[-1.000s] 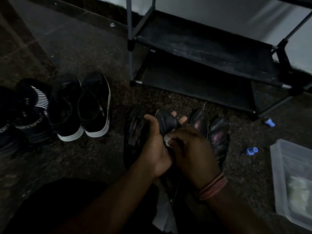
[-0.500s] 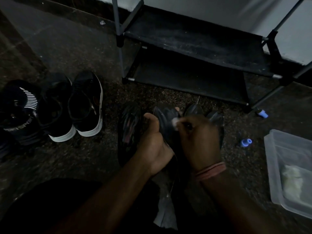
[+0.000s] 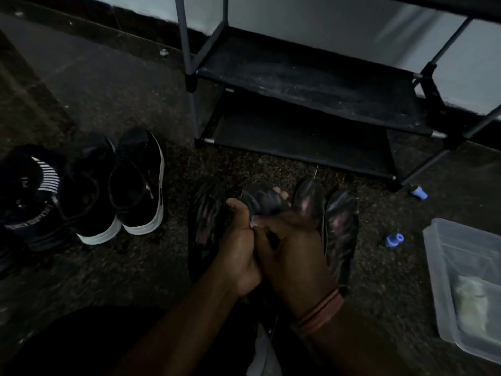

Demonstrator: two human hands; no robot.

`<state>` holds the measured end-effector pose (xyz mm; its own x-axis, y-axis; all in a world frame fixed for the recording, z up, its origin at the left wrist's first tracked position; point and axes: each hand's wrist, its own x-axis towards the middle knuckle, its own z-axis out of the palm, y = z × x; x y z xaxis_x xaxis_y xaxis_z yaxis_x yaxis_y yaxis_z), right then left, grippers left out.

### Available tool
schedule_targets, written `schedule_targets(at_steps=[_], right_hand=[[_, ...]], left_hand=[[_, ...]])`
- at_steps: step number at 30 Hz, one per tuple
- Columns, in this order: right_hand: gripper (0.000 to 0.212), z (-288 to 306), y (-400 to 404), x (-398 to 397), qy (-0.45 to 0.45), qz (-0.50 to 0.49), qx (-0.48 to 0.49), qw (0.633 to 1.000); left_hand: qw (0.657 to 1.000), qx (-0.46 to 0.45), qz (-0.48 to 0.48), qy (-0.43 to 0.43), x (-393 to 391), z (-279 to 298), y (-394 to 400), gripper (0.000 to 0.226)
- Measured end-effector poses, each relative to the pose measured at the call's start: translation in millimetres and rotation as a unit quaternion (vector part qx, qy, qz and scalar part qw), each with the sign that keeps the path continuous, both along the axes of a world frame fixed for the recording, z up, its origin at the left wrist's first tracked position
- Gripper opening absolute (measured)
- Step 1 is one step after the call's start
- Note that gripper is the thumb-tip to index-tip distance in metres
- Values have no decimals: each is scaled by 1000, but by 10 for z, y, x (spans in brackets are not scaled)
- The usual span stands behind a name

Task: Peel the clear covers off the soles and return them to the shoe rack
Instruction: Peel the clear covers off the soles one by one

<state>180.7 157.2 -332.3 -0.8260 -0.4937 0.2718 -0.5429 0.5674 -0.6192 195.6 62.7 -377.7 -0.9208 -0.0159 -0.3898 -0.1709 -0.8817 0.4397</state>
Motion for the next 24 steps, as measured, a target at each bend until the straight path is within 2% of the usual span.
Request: schedule_targets(at_steps=[4,5,9,13,18,22,24], right_hand=[[10,-21,192,-322,28,-93,-45,994],[11,-13,181,-292,33,-96,-37,994],[19,-36,30,-59,3,-2,-4,1000],[12,-69,200,-350,43,-99,-9,994],[15,-32,21,-57,14,7,35,999],[16,-101,262,-405,52,-104,38,993],[17,-78,203,-284,50,-87,42,994]], left_hand=[[1000,4,-2,6,-7,-21,82,83],[1000,3,-4,3,-7,-30,79,83],[1000,8,-3,0,11,-22,3,88],[1000,19,0,-1,-13,-51,104,83],[1000,8,-13,-6,2,-42,9,88],[1000,-4,-9,-7,3,-43,116,81],[1000,4,-19,0,15,-15,99,81]])
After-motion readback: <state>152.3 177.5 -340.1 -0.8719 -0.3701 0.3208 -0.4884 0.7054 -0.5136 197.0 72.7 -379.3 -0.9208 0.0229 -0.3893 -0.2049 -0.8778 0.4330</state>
